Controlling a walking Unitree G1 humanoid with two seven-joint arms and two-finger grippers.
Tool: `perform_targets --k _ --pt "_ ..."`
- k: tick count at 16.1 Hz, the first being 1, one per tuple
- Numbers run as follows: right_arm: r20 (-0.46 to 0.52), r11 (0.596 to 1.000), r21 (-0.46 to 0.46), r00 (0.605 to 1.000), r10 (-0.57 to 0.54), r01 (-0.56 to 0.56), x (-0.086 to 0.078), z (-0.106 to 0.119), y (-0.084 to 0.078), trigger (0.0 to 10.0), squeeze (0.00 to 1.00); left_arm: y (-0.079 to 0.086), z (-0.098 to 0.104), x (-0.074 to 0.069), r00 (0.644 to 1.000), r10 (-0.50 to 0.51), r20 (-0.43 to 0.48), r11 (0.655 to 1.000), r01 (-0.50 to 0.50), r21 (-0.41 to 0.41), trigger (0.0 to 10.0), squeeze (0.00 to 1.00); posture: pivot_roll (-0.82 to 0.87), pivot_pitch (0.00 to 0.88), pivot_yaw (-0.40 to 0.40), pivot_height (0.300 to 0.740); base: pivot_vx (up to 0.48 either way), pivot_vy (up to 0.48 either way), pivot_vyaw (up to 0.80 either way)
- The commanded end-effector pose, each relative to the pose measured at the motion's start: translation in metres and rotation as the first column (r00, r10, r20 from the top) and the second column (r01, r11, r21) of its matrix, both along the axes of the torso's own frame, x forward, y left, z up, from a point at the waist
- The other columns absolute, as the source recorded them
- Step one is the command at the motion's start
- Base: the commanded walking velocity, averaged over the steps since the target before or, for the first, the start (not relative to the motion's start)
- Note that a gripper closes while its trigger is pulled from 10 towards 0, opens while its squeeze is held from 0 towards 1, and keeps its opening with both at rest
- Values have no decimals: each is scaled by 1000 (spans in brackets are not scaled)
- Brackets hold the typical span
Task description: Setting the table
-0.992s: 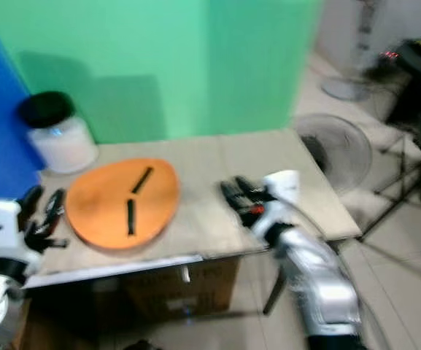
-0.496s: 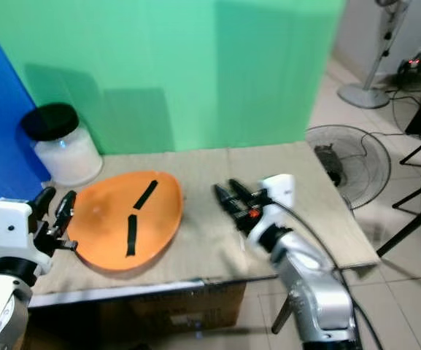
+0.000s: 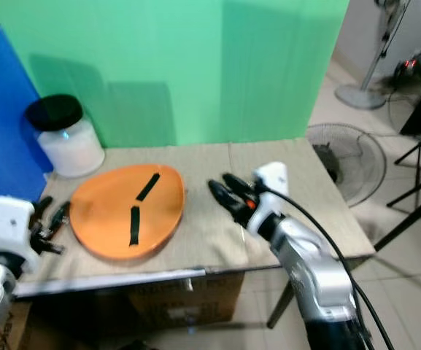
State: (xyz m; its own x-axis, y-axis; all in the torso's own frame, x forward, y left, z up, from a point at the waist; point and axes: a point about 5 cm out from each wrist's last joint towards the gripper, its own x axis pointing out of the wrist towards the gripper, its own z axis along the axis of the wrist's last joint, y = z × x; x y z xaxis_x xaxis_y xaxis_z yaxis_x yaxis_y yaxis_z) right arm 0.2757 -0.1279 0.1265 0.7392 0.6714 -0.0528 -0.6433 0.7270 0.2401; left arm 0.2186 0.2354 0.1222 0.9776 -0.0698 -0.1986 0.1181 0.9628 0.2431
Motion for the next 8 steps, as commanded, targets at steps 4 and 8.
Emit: perform_targets --k 4,8 --pt "-8 997 -25 997 78 -78 10 0 9 10000 0 1 -9 21 985 -165 -56 986 163 -43 10000 0 -39 14 17 740 0 0 0" --pt "-4 990 -36 991 135 -135 12 1 11 10000 0 16 -23 40 972 -189 -141 982 191 4 10000 0 -51 12 13 740 0 0 0"
